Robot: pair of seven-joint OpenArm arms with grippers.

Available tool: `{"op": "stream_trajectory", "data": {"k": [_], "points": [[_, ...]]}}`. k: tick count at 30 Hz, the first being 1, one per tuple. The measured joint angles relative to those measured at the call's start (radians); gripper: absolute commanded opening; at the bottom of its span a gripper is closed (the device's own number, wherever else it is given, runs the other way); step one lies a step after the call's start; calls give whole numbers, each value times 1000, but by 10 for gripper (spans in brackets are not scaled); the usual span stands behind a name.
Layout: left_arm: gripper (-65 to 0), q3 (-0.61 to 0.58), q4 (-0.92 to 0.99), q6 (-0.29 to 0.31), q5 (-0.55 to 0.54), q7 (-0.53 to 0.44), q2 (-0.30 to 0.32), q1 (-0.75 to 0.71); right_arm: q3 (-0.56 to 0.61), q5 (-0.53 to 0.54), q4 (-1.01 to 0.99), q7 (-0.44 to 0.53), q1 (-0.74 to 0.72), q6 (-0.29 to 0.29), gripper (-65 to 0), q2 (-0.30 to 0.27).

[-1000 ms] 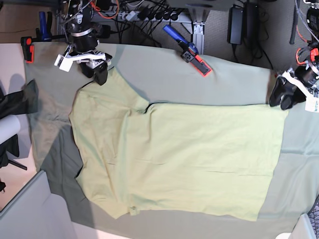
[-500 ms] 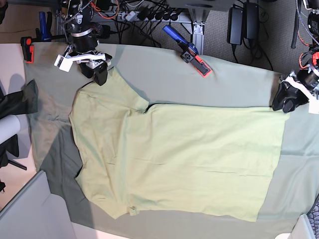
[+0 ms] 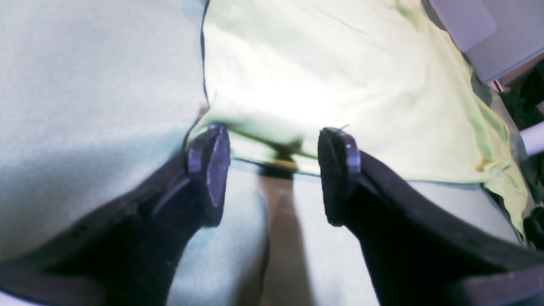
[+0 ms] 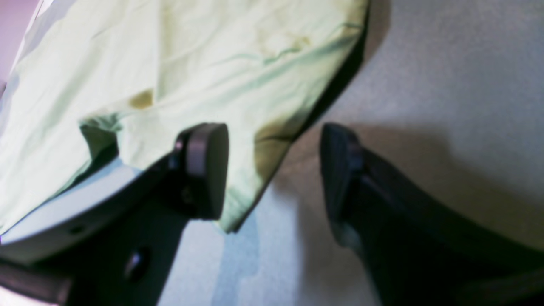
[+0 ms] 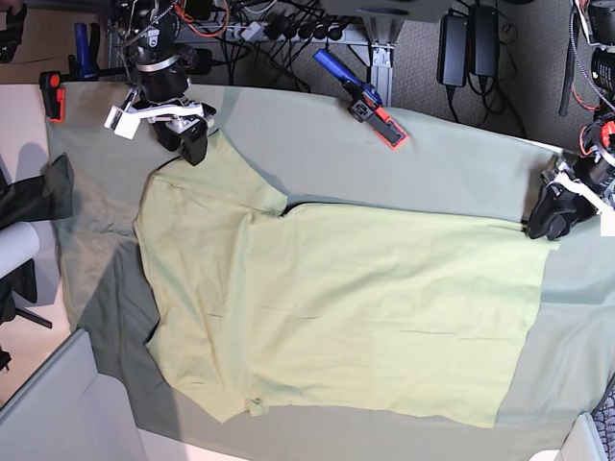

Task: Fold the T-shirt properly
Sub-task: 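Lower both grippers onto the shirt's side edges near the sleeves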

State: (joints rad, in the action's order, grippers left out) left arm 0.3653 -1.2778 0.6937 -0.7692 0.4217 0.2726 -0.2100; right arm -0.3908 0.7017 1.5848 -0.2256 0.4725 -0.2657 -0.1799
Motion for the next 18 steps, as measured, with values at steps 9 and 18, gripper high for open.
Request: {"op": "stream_trajectory", "data": {"k": [9,18], "points": [[-286,109,-2,8,-111,156,-6,-6,0,0,0,0,0,0,-305,0],[-286,176,-26,6,-122,164,-2,-53,0,-1,0,0,0,0,-305,0]]}}
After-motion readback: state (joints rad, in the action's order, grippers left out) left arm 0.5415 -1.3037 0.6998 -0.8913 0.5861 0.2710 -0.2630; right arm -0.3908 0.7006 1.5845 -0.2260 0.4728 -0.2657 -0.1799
